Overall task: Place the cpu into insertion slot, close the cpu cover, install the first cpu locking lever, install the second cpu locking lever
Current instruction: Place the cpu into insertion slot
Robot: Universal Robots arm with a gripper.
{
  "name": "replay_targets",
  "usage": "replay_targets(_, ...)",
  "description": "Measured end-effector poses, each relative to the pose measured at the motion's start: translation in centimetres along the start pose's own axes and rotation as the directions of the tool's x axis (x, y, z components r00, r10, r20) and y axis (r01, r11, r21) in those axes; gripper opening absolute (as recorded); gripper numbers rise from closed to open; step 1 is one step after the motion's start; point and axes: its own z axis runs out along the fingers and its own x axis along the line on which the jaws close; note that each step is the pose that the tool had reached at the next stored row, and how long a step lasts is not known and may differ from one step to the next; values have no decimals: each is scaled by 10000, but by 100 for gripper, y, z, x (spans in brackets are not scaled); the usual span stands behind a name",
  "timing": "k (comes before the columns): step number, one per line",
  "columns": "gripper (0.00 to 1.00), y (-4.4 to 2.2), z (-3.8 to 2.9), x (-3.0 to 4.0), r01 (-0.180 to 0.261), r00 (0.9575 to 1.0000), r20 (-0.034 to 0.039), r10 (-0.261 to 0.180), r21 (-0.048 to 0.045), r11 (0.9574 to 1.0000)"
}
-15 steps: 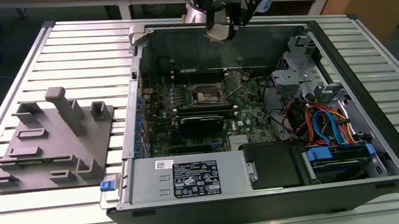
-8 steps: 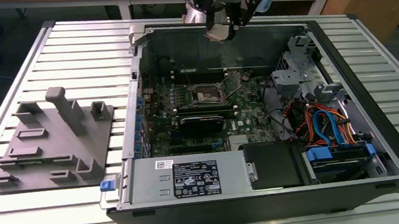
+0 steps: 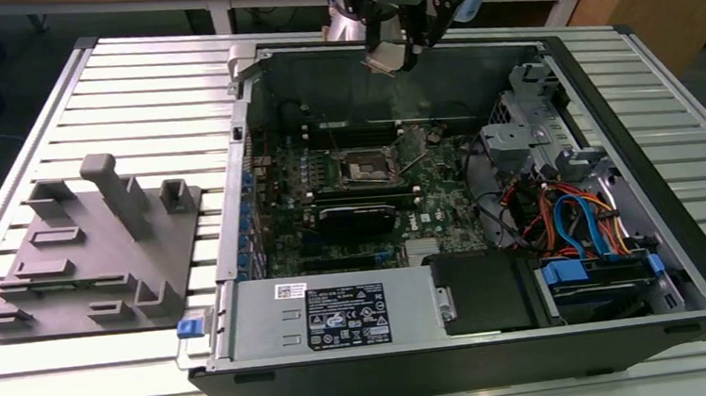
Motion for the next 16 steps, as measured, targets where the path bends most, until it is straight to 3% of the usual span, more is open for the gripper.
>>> replay_targets(8,54,0,0,0,-650,9979,57,650,-15,9979)
replay_targets(16,54,0,0,0,-678,9977,60,678,-15,9977)
